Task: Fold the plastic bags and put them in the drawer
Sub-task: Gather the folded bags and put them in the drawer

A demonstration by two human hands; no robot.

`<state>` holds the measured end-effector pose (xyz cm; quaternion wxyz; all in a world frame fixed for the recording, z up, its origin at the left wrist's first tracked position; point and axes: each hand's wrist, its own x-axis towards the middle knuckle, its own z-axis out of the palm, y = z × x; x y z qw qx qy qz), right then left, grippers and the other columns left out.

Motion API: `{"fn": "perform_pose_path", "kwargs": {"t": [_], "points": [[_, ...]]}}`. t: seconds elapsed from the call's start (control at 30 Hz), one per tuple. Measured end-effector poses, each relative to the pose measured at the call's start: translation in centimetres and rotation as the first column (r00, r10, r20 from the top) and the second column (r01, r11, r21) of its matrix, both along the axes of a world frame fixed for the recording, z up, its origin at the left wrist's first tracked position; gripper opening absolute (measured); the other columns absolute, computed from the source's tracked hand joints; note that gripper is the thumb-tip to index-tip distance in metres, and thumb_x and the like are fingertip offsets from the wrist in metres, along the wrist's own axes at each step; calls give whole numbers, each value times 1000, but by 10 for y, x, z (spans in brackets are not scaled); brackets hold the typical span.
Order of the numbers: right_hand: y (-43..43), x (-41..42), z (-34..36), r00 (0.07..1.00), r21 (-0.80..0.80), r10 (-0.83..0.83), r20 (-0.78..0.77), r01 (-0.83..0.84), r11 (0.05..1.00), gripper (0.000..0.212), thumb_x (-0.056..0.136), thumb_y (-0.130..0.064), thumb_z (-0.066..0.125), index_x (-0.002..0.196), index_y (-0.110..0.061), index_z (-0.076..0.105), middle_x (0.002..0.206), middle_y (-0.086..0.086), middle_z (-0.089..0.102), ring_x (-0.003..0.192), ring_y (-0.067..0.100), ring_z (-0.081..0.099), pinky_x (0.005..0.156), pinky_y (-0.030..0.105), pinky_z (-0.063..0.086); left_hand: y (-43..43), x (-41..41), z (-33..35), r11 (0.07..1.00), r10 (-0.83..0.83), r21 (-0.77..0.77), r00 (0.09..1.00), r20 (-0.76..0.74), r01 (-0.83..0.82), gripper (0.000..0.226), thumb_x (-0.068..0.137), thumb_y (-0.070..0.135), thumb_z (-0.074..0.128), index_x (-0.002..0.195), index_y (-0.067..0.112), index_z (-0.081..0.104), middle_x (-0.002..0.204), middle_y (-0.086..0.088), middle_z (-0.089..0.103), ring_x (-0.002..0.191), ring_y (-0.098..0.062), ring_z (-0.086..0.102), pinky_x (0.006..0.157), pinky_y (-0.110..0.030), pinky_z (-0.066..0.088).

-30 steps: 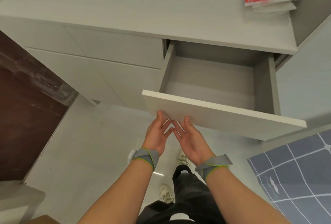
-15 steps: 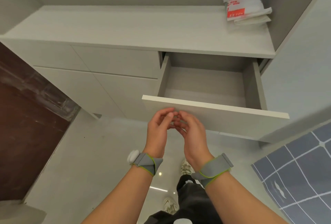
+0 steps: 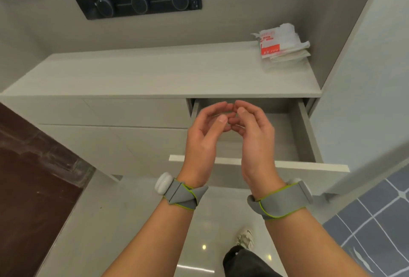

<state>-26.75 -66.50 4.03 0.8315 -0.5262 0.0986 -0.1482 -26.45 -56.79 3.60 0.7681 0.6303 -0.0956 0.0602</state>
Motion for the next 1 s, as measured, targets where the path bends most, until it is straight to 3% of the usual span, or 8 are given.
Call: {"fn": "perform_pose_path", "kwargs": {"t": [0.13, 0.27, 0.47, 0.63, 0.83, 0.93, 1.0], "points": [[-17, 42, 13, 999, -16, -51, 9, 51, 999, 20, 97, -9, 54, 113, -5, 66, 99, 13, 71, 84, 17, 68, 80, 31, 56, -20, 49, 11, 999, -38, -7, 999, 12, 38, 29, 97, 11, 53, 124, 2, 58, 123, -12, 69, 114, -29, 67, 94, -44, 55], [-46, 92, 23, 994, -93, -105, -36, 102, 991, 21, 98, -22, 55, 114, -19, 68, 106, -2, 72, 98, 13, 68, 93, 39, 54, -50, 105, 18, 995, -70, 65, 998, 10, 69, 30, 96, 17, 54, 124, 8, 60, 125, -5, 68, 119, -24, 64, 96, -41, 53], [-90, 162, 32, 977, -139, -212, -9, 208, 968, 25, 96, -32, 52, 113, -23, 68, 109, -7, 72, 105, 12, 65, 97, 41, 52, -94, 185, 36, 980, -159, 120, 987, 11, 156, 29, 97, 21, 55, 124, 12, 62, 125, -2, 69, 118, -23, 64, 98, -44, 53], [-115, 206, 35, 965, -148, -263, 11, 261, 954, 17, 96, -30, 57, 110, -29, 67, 106, -18, 70, 104, -2, 63, 94, 26, 49, -117, 232, 42, 976, -158, 147, 987, -29, 160, 28, 97, 26, 56, 122, 15, 63, 123, -1, 70, 115, -17, 66, 98, -41, 53], [-141, 244, 18, 924, -319, -383, 8, 365, 875, 29, 97, -35, 56, 124, -28, 62, 128, -12, 61, 114, -4, 55, 89, 6, 42, -140, 277, 31, 964, -80, 242, 987, -138, 112, 30, 98, 34, 59, 123, 18, 64, 121, 6, 69, 112, -9, 63, 100, -37, 52], [-157, 263, 10, 888, -431, -460, -1, 415, 802, 34, 95, -36, 55, 126, -24, 61, 131, -8, 58, 123, 9, 53, 105, 30, 43, -151, 300, 22, 939, -43, 329, 984, -172, 98, 37, 98, 36, 59, 129, 15, 59, 126, 4, 64, 111, -8, 60, 100, -31, 50], [-168, 274, 7, 867, -511, -497, -13, 422, 749, 37, 96, -33, 55, 129, -19, 60, 134, -3, 57, 126, 13, 51, 109, 35, 41, -158, 315, 15, 913, -25, 394, 981, -193, 101, 43, 97, 36, 59, 134, 13, 55, 132, 1, 60, 111, -10, 57, 90, -20, 47]]}}
